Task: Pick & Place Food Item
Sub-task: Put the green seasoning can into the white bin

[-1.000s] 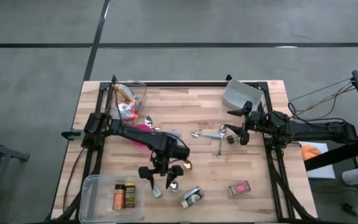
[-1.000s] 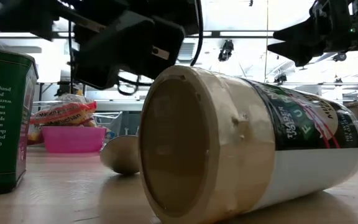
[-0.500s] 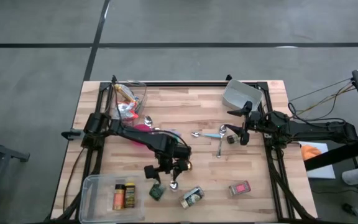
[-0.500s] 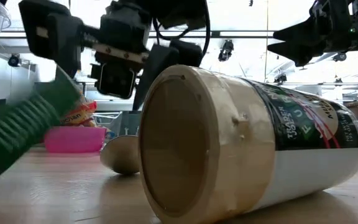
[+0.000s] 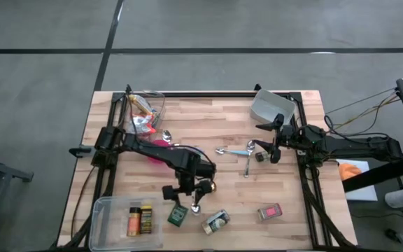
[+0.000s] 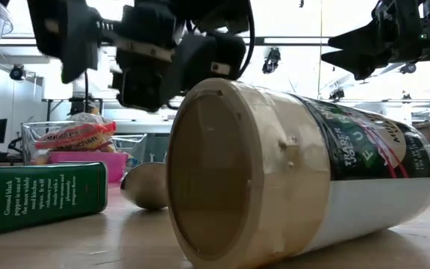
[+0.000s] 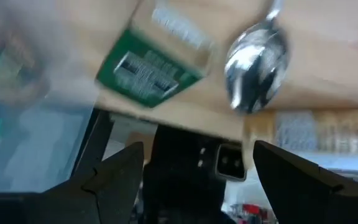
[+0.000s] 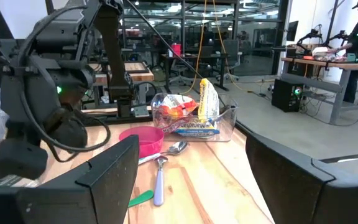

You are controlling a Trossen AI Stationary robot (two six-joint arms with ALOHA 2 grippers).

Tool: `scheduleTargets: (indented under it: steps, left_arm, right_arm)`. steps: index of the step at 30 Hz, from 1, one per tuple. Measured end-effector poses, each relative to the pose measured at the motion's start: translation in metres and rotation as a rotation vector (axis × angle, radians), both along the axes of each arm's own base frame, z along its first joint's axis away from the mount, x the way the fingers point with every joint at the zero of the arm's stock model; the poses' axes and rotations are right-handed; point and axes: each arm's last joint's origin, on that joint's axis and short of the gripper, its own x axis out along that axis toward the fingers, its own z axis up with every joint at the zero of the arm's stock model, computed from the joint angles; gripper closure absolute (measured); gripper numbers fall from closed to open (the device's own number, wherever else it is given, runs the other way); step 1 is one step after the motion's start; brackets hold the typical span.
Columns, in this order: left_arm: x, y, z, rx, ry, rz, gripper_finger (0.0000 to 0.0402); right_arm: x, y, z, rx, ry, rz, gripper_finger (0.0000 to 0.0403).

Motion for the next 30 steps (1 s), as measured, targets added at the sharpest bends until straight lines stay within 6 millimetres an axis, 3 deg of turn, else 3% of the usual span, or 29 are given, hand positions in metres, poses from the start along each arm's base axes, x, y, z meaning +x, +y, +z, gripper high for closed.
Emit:
scheduleTargets:
  steps: [5,15,23,30]
  left_arm:
    - [-0.006,-0.014,0.005,0.049,0.052,-0.014,0.0100]
    - [-0.010,-0.028,0.004,0.181,-0.028,-0.078,0.0100]
    - [-0.014,-0.013,0.006,0.218,0.012,-0.154,0.0100]
    - [-0.009,-0.007,0.028,0.178,0.011,-0.170,0.0100]
  right_arm:
    - [0.000,0.000,0.000,0.000,0.000,0.000,0.0113]
    - [0.000,0.000,0.000,0.000,0.000,0.000,0.0113]
    - [0.000,0.000,0.000,0.000,0.000,0.000,0.0113]
    - [0.000,0.000,0.000,0.000,0.000,0.000,0.0113]
